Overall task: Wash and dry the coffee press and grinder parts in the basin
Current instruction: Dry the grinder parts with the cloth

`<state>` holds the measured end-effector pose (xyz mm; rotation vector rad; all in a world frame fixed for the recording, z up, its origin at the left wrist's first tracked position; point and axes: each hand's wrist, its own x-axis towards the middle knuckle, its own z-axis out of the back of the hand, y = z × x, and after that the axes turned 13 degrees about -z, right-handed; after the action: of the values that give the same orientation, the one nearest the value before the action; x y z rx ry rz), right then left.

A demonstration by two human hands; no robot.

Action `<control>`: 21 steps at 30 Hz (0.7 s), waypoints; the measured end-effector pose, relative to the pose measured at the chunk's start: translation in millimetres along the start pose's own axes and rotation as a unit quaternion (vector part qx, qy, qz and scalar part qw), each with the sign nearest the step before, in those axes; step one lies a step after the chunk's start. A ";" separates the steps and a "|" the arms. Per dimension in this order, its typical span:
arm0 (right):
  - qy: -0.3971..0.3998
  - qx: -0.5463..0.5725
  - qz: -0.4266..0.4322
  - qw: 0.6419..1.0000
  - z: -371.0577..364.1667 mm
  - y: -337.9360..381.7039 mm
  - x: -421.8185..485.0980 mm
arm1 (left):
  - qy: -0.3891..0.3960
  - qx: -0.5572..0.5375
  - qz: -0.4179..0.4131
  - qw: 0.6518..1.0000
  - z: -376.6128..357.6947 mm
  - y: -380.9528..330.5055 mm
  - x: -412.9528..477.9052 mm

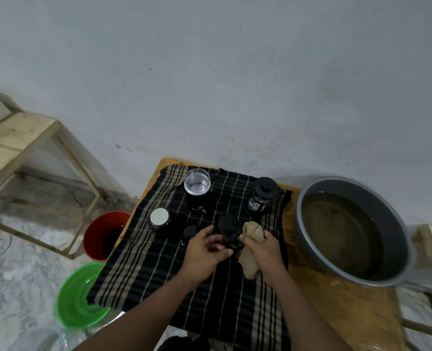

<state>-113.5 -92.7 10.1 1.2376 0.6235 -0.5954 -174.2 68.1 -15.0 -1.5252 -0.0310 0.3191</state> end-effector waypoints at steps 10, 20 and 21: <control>0.067 0.002 -0.023 0.998 -3.8 -5.9 -1.3 | -0.007 0.130 -0.075 0.989 1.6 0.3 5.9; -0.026 -0.198 0.050 0.979 -14.2 -10.7 8.7 | 0.069 0.461 -0.140 0.873 7.9 10.5 -5.2; -0.028 -0.195 0.057 0.979 -14.2 -8.7 8.9 | 0.077 0.483 -0.140 0.861 9.9 12.2 -5.0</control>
<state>-115.1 -81.5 -5.1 0.8768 0.5849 -0.3875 -183.4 76.7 -25.5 -0.5210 0.0324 -0.0447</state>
